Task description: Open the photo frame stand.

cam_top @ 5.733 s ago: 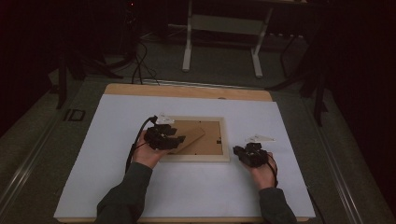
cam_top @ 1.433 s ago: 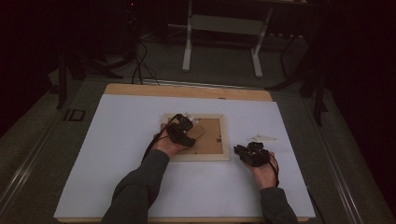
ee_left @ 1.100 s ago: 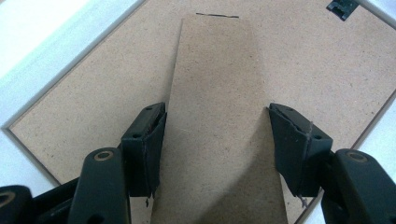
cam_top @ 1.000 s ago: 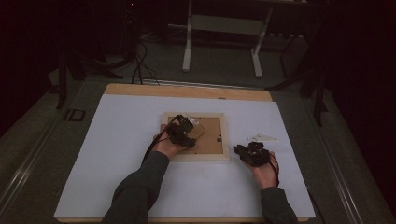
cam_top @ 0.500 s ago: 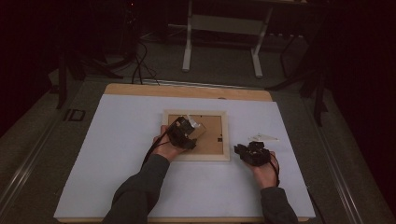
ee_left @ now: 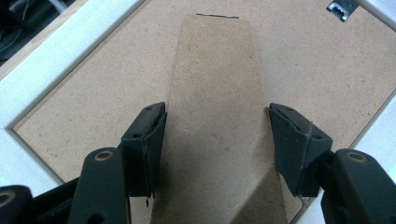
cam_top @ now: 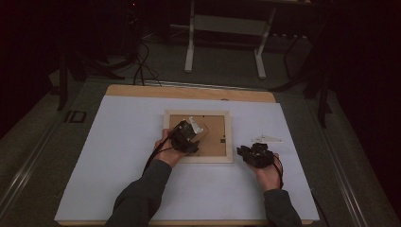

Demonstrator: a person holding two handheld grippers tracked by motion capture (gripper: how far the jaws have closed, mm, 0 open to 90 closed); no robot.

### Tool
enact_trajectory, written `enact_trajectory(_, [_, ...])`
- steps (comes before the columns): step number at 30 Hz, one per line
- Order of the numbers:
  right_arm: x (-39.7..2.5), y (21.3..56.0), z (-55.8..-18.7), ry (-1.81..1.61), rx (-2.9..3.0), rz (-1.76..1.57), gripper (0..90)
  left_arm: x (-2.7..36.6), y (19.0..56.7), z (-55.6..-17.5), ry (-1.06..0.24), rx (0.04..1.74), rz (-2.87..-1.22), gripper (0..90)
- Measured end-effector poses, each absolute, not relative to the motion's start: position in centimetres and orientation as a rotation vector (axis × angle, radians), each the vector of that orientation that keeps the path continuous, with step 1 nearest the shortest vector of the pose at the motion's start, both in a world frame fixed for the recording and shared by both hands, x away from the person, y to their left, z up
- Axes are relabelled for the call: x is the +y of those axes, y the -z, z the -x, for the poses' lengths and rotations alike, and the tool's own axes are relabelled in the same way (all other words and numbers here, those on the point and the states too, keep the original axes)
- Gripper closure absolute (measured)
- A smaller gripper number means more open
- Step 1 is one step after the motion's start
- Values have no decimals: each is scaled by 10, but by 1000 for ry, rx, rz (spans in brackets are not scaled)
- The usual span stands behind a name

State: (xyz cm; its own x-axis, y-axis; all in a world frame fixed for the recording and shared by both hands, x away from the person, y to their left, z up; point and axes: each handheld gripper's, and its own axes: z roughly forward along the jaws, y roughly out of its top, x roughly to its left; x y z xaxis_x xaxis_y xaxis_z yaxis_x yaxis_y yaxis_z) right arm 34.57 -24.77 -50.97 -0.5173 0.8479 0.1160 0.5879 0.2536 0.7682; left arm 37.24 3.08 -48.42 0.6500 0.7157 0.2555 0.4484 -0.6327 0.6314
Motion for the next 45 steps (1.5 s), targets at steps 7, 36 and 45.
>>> enact_trajectory(7, [-248, 507, -345, -1145, 2204, -1319, 738, 30, 484, -370, -698, 901, -2333, 406])
enact_trajectory(36, [-239, 472, -368, -1181, 2216, -1268, 694, 26, 482, -352, -833, 843, -2307, 406])
enact_trajectory(45, [-234, 470, -386, -1218, 2241, -1286, 685, 27, 483, -349, -869, 840, -2290, 406])
